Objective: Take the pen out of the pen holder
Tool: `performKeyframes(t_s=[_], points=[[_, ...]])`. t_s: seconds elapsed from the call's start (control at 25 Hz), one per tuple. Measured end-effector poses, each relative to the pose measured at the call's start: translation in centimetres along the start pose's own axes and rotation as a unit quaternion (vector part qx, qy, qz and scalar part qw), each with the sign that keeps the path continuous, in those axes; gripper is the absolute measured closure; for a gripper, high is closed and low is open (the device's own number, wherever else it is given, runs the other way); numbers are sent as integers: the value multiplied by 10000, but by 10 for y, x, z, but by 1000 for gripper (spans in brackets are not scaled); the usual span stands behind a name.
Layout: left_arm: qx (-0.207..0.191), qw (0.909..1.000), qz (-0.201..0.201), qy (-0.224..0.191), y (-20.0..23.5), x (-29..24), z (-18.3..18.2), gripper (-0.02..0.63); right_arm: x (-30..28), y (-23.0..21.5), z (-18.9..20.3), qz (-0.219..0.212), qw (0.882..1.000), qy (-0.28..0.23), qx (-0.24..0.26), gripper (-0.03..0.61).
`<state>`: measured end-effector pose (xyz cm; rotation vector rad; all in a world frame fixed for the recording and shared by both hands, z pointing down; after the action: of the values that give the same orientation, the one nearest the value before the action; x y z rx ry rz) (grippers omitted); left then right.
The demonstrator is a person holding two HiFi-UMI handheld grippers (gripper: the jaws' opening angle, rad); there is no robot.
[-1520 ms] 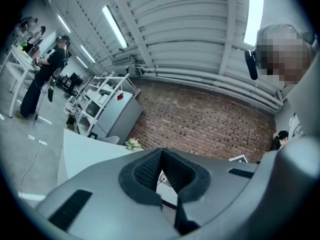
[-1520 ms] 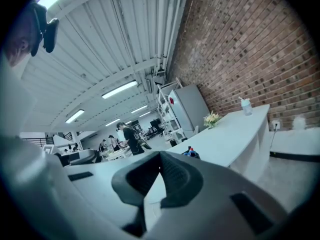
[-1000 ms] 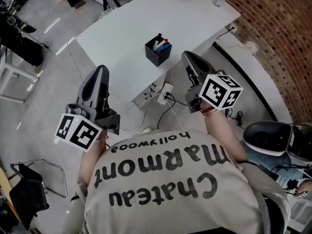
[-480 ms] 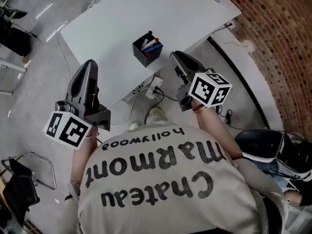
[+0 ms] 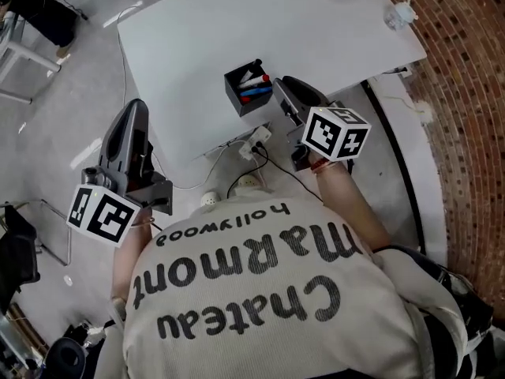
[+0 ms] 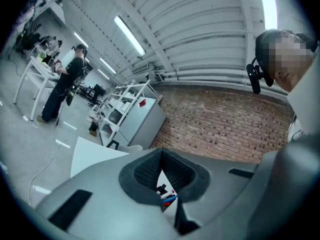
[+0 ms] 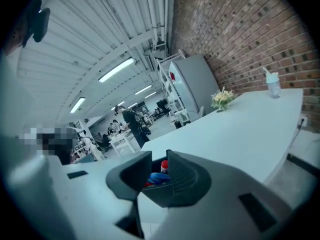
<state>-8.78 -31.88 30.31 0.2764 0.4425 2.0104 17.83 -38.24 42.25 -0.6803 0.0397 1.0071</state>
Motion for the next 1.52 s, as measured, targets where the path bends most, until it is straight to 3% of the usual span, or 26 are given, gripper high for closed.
performKeyframes(t_s=[0.4, 0.68, 1.52], points=[[-65, 9986, -503, -169, 5, 10, 0, 614, -33, -7, 6, -314, 9984, 464, 71, 451], [-19, 9976, -661, -208, 14, 14, -3, 614, -51, -9, 16, -313, 9962, 807, 129, 443], [-31, 9985, -462, -295, 29, 19, -18, 614, -60, -4, 22, 86, 9942, 1068, -26, 494]])
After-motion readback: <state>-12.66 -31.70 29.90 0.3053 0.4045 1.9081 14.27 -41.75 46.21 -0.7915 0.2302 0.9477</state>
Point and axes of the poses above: the fingertips, and each gripper's own axes: x backward along the fingers, y to its left, z out of its underside, the point moved 2 cm from there along x, backward along the fingers, and after that the axes turned 4 degrees about -x, right-handed, at the moved point
